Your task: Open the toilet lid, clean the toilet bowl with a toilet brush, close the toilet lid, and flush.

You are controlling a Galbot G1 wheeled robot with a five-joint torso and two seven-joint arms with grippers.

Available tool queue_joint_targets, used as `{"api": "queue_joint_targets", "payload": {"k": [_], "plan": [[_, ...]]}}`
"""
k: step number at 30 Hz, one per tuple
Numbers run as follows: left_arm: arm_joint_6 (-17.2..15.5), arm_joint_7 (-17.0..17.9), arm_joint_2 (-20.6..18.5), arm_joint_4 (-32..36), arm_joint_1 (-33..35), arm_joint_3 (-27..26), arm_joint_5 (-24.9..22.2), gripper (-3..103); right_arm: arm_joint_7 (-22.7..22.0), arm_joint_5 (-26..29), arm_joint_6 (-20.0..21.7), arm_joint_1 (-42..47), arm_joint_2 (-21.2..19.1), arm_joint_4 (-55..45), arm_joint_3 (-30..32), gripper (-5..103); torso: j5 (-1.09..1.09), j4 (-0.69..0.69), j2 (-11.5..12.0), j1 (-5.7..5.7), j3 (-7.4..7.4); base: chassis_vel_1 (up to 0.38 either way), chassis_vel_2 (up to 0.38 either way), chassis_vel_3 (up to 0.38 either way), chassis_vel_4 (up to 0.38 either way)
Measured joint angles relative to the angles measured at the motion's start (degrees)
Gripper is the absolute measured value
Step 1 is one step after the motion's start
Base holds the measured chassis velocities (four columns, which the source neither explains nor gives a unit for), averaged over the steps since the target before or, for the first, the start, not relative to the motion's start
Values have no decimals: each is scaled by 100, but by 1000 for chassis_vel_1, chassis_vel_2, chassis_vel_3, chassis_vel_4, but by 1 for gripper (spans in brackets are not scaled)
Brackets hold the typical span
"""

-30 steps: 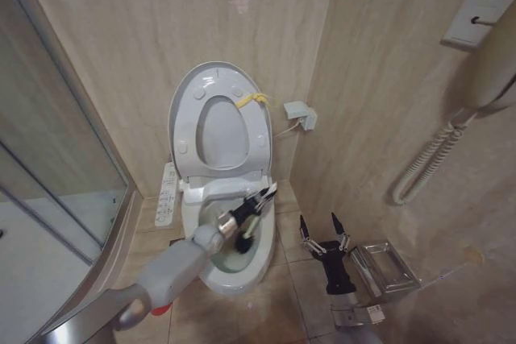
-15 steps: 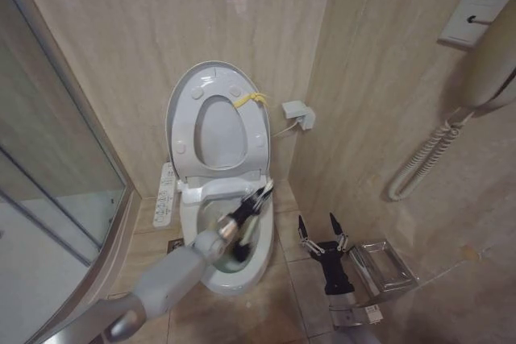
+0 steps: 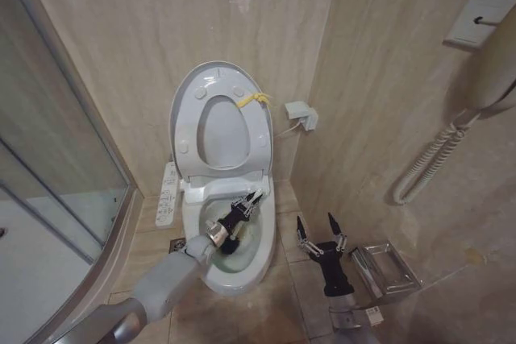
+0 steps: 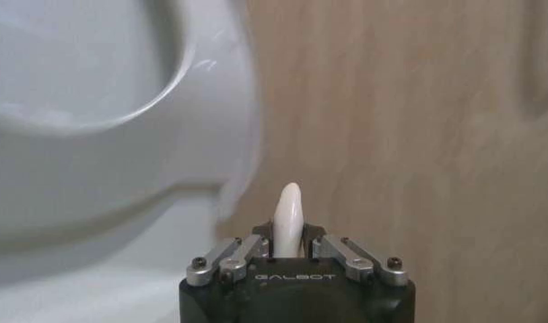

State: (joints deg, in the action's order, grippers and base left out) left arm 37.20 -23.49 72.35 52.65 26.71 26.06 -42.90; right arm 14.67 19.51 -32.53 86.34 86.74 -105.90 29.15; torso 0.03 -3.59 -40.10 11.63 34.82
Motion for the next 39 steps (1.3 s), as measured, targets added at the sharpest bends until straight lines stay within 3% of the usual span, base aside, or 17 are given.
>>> {"api": "queue_joint_targets", "payload": {"k": [1, 4, 6, 8, 11, 13, 15, 20, 23, 26, 29, 31, 34, 36, 39], "plan": [[0, 0, 0, 0, 0, 0, 0, 21, 0, 0, 0, 0, 0, 0, 0, 100, 0, 0, 0, 0, 0, 0, 0, 0, 0], [-4, -253, 30, 433, -61, -109, 45, 21, 2, 28, 10, -59, -36, 69, -28, 100, -1, -19, -2, -2, -4, 0, 0, 0, 0], [14, -338, 5, 360, -16, -162, 118, 21, 2, 41, 12, -88, -61, 101, -51, 100, 0, -18, -2, -2, -3, 0, 0, 0, 0], [138, -555, -30, -216, 77, -329, 394, 21, 16, 80, 10, -136, -172, 152, -101, 100, 0, -5, 0, 0, 0, -14, -30, -2, -9], [191, -592, 6, -193, 155, -515, 479, 21, 74, 135, -35, -143, -266, 155, -112, 100, 1, 1, -1, 0, -1, 14, 19, 6, 7], [197, -583, 47, 16, 208, -584, 487, 21, 96, 163, -57, -143, -293, 154, -112, 100, -1, 0, 0, 0, 0, 21, 28, 9, 10], [276, -585, 161, 228, 298, -786, 642, 21, 128, 194, -108, -146, -336, 147, -106, 100, -2, -17, -2, -1, -3, 0, 0, 0, 0], [424, -571, 201, -346, 551, -947, 969, 21, 175, 207, -183, -162, -342, 162, -125, 100, -1, -8, -1, 0, -1, -13, -32, -16, -9], [388, -486, 141, 86, 678, -997, 884, 21, 185, 211, -205, -160, -308, 161, -130, 100, 0, -2, -1, 0, -1, 0, 0, 0, 0], [330, -408, 83, 608, 787, -1069, 723, 21, 187, 211, -214, -147, -254, 112, -129, 100, -2, -12, -2, -1, -3, 0, 0, 0, 0], [337, -404, 15, 463, 837, -1087, 763, 21, 187, 225, -215, -134, -230, 59, -123, 100, -1, -13, -2, -1, -2, 0, 0, 0, 0], [371, -399, -81, 48, 889, -1119, 838, 21, 187, 253, -216, -126, -210, 33, -100, 100, 0, -4, -2, -1, -2, 0, 0, 0, 0], [236, -324, -124, 415, 965, -1174, 640, 21, 187, 280, -219, -116, -190, 20, -93, 100, 0, 2, -1, 0, 0, 0, 0, 0, 0], [70, -238, -136, 994, 1011, -1142, 379, 22, 196, 280, -225, -117, -165, 22, -95, 100, -2, -11, -2, 0, -2, 0, 0, 0, 0], [15, -221, -175, 990, 1033, -1013, 328, 22, 205, 276, -228, -116, -142, 26, -107, 100, -1, -15, -2, -1, -2, 0, 0, 0, 0]]}}
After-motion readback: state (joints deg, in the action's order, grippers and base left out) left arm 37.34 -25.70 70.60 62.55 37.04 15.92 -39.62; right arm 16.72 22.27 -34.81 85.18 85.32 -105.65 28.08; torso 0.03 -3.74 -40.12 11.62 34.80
